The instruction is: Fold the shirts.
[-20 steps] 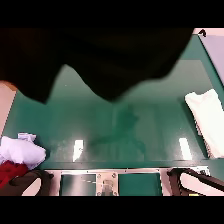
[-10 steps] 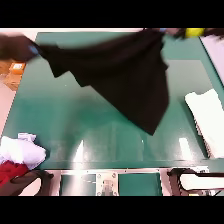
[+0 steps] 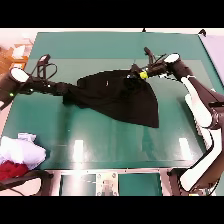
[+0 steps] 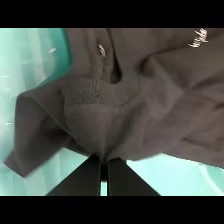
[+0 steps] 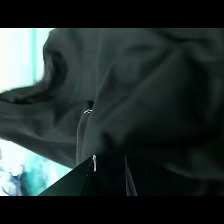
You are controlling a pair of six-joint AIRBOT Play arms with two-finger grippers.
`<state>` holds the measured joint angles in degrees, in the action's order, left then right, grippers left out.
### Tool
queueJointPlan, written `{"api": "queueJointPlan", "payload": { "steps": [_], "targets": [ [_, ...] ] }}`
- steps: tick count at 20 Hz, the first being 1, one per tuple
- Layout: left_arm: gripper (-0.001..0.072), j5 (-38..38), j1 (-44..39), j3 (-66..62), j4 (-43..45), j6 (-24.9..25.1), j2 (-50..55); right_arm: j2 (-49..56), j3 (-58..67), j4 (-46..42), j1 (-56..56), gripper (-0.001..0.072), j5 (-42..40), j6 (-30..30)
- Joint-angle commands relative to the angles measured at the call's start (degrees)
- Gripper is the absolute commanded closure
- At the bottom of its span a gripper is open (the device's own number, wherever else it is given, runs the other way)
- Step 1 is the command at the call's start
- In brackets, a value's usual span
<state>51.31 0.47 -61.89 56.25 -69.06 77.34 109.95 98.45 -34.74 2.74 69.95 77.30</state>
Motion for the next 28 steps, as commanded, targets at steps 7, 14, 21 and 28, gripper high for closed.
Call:
{"api": "queueJointPlan", "payload": {
  "steps": [7,14,21,28],
  "targets": [
    [0.0683,-1.14,0.07,0.94,0.66,0.61,2.67,-23.85,-24.24,-23.67,-18.88,0.0477,12.59,3.34],
    [0.0683,0.59,0.04,0.94,0.61,0.61,2.67,-33.88,-57.02,-22.45,-25.64,0.0204,-1.31,2.64],
    [0.0683,2.38,0.04,0.94,0.57,0.66,2.67,-26.53,-61.09,-3.28,-19.06,0.0228,-9.57,-9.18],
    [0.0684,7.52,0.07,-3.34,0.90,0.87,0.66,-29.11,-54.42,-0.13,-19.91,0.0696,0.35,-12.87]
  ]
}}
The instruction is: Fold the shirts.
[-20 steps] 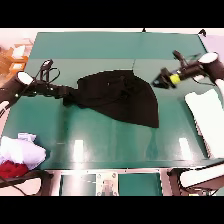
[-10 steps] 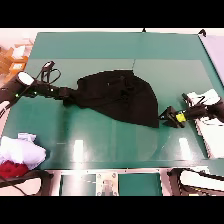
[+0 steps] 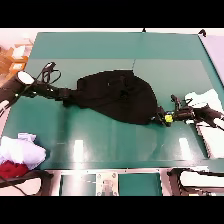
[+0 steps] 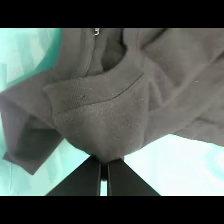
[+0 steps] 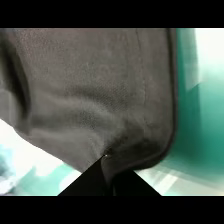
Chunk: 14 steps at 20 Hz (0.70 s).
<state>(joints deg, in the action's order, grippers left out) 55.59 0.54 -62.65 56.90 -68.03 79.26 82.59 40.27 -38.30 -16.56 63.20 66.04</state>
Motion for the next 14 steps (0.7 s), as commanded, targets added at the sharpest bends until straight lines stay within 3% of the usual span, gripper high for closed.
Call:
{"api": "queueJointPlan", "payload": {
  "steps": [1,5,11,14],
  "targets": [
    [0.0684,5.66,0.00,-6.10,0.44,-1.20,-2.75,-4.04,7.54,3.43,-1.46,0.0696,10.34,-0.57],
    [0.0683,12.04,0.00,-26.12,1.22,-5.77,-11.13,-16.63,30.67,4.87,-6.95,0.0696,16.87,5.14],
    [0.0683,11.74,0.00,-60.78,2.56,-13.14,-20.63,-26.88,72.06,6.58,-19.98,0.0696,13.27,11.85],
    [0.0683,7.98,0.00,-62.75,6.71,-15.28,-28.39,-31.10,79.45,6.12,-24.00,0.0695,9.09,13.55]
  ]
}}
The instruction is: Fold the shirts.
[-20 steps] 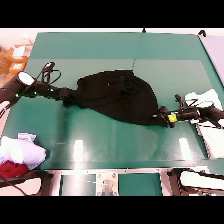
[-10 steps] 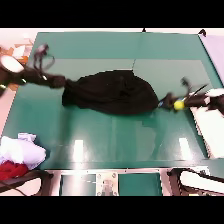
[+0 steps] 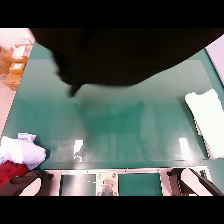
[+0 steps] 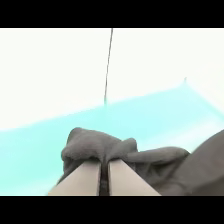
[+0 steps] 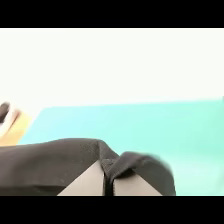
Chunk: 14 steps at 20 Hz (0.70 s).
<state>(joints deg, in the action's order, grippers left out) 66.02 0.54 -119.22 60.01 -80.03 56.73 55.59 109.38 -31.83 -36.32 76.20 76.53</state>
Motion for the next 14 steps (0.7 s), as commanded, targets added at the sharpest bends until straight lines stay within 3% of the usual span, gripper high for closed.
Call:
{"api": "queueJointPlan", "payload": {
  "steps": [1,5,8,12,14],
  "targets": [
    [0.0683,-2.14,-0.02,-6.19,5.81,-4.09,-8.13,-5.70,10.29,-0.66,-4.22,0.0696,-5.31,3.06],
    [0.0683,1.07,-0.02,-6.19,13.42,-6.95,-13.70,-7.34,8.76,-1.33,-4.13,0.0696,-2.58,4.15],
    [0.0683,6.97,-0.02,-1.81,14.84,-8.37,-13.73,-7.28,0.85,0.20,-2.49,0.0696,-1.42,4.22],
    [0.0682,5.31,-0.02,20.61,13.09,-9.97,-10.84,-5.64,-20.22,0.13,6.88,0.0695,-5.90,-2.10],
    [0.0683,-1.81,-0.02,34.49,9.07,-8.07,-6.23,-2.93,-32.89,0.07,11.30,0.0695,-11.61,-5.20]
  ]
}}
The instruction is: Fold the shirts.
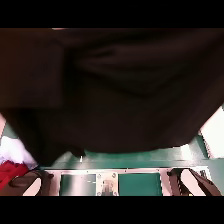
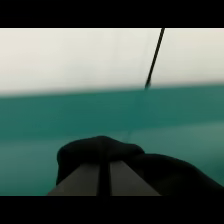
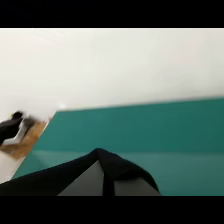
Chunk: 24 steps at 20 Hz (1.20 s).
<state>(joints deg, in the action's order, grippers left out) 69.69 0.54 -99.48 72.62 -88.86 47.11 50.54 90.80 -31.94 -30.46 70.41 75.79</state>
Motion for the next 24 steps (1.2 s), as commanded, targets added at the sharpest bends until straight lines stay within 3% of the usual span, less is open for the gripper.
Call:
{"api": "queueJointPlan", "payload": {
  "steps": [1,4,6,9,11,12,13,14,20,22,24],
  "targets": [
    [0.0683,-10.47,-0.02,20.74,-6.34,3.45,6.36,4.55,-20.46,0.17,7.54,0.0695,-9.70,-6.03],
    [0.0683,-26.49,-0.02,32.59,-17.62,14.58,20.44,15.72,-32.09,0.28,12.00,0.0695,-21.40,-9.99],
    [0.0682,-31.91,-0.02,32.54,-25.90,21.62,32.37,26.40,-32.09,1.18,12.61,0.0695,-24.30,-10.47],
    [0.0682,-32.41,-0.02,26.88,-35.26,29.22,47.12,40.46,-26.47,4.92,12.35,0.0695,-24.33,-10.45],
    [0.0681,-31.71,0.00,22.12,-35.95,29.73,51.91,45.31,-22.08,5.60,12.33,0.0686,-23.74,-10.43],
    [0.0565,-31.58,0.00,20.00,-35.50,30.75,52.59,46.16,-20.15,5.60,11.96,0.0602,-22.93,-10.38],
    [0.0228,-30.97,0.28,18.21,-34.60,31.15,52.57,46.21,-18.64,5.60,11.30,0.0499,-21.94,-10.23],
    [0.0067,-28.24,1.27,15.61,-33.40,30.84,52.41,46.18,-16.55,5.55,10.14,0.0433,-19.08,-10.25],
    [0.0070,6.45,15.43,2.14,-24.22,27.36,52.41,41.79,-16.24,1.95,-1.60,0.0424,5.66,-10.25],
    [0.0070,14.21,20.00,5.27,-22.80,27.41,52.43,36.94,-23.65,-2.29,-4.04,0.0453,6.80,-10.27],
    [0.0070,15.43,22.62,11.54,-22.84,28.39,52.43,31.89,-31.69,-5.31,-6.40,0.0452,5.22,-10.36]
  ]
}}
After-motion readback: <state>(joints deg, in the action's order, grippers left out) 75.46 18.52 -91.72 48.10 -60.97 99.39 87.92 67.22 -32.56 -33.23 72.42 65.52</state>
